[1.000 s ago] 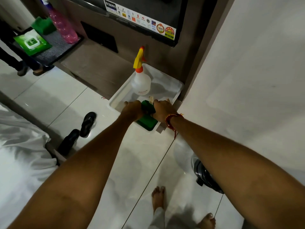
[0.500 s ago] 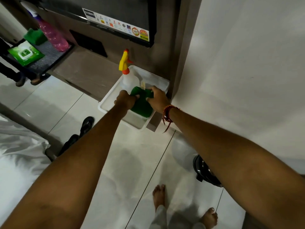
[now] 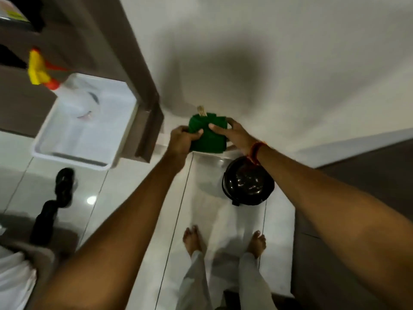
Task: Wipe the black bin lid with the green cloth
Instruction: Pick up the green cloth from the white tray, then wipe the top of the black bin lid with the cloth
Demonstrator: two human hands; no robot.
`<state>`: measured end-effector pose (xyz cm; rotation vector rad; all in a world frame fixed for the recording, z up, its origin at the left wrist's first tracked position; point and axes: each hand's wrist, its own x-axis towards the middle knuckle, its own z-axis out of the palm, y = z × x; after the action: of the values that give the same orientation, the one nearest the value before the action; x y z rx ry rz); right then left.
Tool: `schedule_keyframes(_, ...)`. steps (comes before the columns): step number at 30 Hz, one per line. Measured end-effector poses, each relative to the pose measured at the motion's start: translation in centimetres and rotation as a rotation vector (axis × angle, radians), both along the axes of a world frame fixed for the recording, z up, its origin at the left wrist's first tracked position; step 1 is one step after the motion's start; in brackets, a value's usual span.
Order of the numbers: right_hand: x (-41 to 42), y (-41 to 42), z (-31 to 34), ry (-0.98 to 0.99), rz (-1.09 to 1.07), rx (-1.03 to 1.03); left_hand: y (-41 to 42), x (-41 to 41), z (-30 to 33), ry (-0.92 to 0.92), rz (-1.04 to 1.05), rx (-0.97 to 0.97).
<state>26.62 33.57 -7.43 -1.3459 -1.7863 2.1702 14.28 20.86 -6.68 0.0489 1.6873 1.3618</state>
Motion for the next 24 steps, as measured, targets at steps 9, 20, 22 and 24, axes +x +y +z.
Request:
schedule_keyframes(9,17.7,0.6,-23.6,-0.218,-0.493,-0.039,4.8,15.2,-24.5,-0.075,-0.319,-0.256)
schedule_keyframes(20,25.4,2.1,-43.2,-0.427,-0.553,0.262,3.8,19.7,-44.5,0.931,-0.892,-0.28)
schedule_keyframes(22,25.4,1.8,-44.0,-0.485,-0.489,0.439,3.3,19.0,-46.5,1.019,-0.964,-0.312)
schedule_keyframes(24,24.9,1.3,-44.7,-0.603,-0.452,0.683,3.4,18.9,-48.2,1.044,-1.016,-0.331)
